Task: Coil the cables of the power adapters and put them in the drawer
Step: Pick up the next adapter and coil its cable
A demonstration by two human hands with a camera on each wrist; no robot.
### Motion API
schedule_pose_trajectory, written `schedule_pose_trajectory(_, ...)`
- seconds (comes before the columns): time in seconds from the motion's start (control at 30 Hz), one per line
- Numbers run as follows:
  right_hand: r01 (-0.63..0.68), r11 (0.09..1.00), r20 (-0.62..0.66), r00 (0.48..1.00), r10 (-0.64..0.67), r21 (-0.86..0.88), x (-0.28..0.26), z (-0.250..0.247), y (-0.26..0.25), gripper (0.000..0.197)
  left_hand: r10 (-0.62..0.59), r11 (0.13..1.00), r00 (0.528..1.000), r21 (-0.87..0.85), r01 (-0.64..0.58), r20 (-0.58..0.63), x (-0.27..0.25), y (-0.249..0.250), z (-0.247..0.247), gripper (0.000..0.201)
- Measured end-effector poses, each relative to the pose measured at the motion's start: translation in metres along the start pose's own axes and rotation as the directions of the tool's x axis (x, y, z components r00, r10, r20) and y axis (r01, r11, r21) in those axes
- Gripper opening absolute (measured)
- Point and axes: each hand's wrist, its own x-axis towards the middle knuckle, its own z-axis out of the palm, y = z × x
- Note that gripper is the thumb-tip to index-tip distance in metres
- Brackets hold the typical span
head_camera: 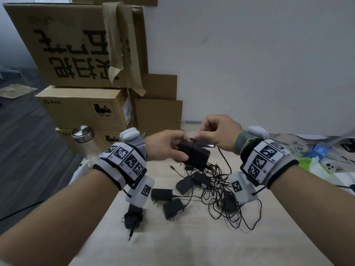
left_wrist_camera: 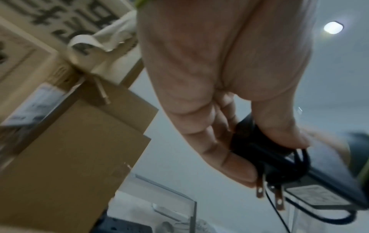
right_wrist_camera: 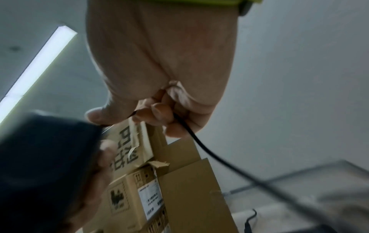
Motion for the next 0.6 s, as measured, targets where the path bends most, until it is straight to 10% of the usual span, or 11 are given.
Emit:
schedule_pose_trajectory(0.17,-0.128,0.975,-0.023,0.991,0.134,0.184,0.000,0.004,0.019,0.020,0.116,0.856,0.993,-0.509,-0.089,0.022,-0.005,-0.009,-0.002,0.031)
schedule_pose_trajectory(0.33,-0.230,0.959,0.059,0.973,0.224,0.166,-0.006,0.021,0.016,0.021,0.015,0.642,0.961,-0.734,-0.220,-0.275,0.002,-0.009,0.005,0.029)
schedule_pose_trajectory(0.6,-0.104,0.955,0.175,0.972,0.156,-0.276,-0.015,0.041,0.007,0.025,-0.011,0.985,0.740,-0.133,-0.106,-0.673,0.016,-0.032,0.001,0.029)
